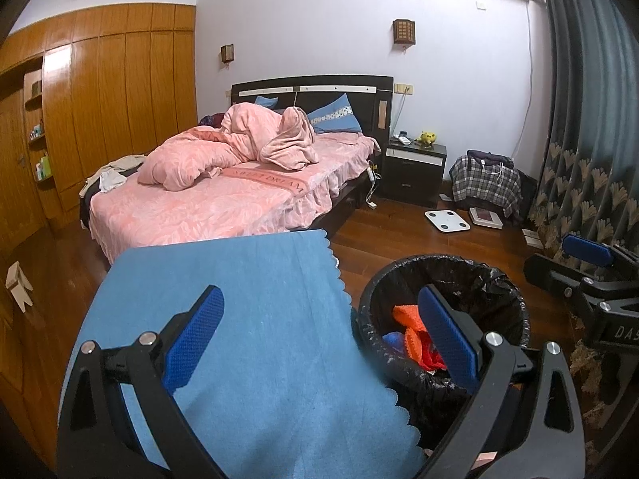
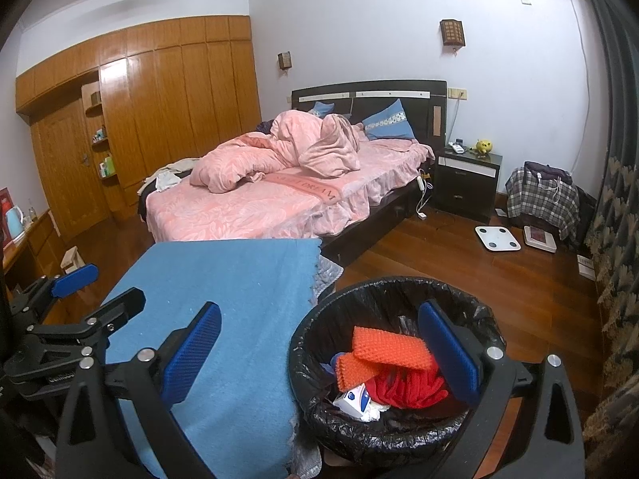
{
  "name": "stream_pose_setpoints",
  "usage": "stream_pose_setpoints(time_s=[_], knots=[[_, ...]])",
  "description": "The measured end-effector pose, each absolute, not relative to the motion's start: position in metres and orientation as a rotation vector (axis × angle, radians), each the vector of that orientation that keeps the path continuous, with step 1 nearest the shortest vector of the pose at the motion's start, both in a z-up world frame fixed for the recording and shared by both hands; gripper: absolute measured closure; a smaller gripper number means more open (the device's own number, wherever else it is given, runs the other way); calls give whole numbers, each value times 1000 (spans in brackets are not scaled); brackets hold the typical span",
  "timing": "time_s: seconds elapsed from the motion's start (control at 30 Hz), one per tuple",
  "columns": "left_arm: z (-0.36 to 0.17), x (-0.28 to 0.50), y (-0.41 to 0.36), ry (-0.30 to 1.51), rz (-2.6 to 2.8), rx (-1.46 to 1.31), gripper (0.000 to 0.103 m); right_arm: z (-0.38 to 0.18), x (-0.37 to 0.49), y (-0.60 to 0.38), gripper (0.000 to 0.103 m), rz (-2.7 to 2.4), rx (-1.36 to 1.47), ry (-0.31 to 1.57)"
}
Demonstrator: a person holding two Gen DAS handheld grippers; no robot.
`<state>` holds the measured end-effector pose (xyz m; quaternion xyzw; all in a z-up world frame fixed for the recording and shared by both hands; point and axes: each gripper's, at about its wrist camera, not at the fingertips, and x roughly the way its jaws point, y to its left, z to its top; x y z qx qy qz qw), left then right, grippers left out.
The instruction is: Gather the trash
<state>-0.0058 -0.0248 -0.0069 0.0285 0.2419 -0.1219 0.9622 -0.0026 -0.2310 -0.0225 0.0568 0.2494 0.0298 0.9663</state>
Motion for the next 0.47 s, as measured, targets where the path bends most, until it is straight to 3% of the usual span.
stream_pose_setpoints(time_s=[0.47], knots=[[-22,-8,-25,501,-246,56,8,-23,-3,-232,6,61,115,507]])
